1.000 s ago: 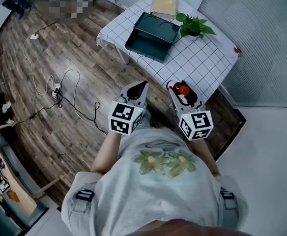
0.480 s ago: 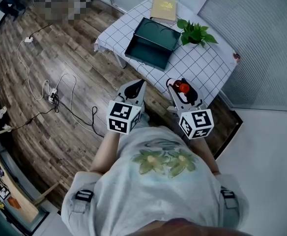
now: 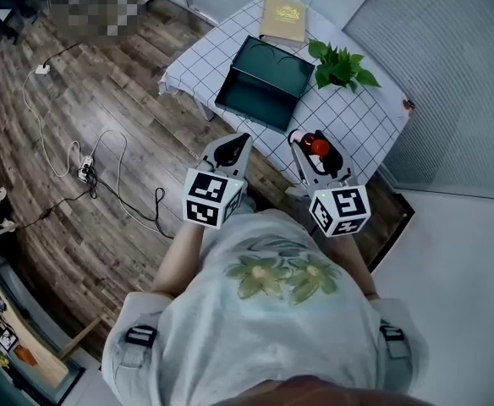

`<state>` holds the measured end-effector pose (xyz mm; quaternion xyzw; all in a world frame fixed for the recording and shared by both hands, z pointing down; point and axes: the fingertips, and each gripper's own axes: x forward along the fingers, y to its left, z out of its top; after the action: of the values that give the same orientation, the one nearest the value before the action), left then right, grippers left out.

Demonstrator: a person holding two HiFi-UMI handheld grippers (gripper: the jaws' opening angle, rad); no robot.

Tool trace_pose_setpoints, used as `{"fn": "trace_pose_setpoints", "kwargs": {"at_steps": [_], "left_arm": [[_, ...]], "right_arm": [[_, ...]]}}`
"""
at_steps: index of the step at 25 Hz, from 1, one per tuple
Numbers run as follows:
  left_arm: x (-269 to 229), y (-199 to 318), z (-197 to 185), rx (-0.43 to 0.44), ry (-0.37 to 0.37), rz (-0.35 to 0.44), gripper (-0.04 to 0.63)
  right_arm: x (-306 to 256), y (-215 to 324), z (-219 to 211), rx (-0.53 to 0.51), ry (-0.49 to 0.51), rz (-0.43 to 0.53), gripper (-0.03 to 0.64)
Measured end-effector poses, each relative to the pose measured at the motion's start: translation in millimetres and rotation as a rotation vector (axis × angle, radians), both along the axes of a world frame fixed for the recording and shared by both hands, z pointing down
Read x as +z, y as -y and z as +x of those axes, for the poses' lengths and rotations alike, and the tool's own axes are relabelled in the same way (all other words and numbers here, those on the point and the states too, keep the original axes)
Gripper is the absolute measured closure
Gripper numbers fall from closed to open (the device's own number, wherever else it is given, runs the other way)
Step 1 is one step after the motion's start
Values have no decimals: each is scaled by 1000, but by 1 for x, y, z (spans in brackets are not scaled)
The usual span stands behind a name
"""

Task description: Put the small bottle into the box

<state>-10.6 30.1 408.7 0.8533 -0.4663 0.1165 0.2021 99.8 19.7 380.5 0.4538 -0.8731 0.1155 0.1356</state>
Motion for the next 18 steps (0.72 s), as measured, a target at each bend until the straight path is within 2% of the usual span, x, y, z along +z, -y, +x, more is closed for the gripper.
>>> {"fn": "trace_pose_setpoints", "kwargs": {"at_steps": [13, 18], "left_arm": [[8, 63, -27, 21, 3, 4, 588], [15, 72, -32, 37, 8, -7, 588]], "right_arm": [[15, 55, -16, 42, -16, -5, 399], [18, 63, -20, 54, -25, -2, 399]]}}
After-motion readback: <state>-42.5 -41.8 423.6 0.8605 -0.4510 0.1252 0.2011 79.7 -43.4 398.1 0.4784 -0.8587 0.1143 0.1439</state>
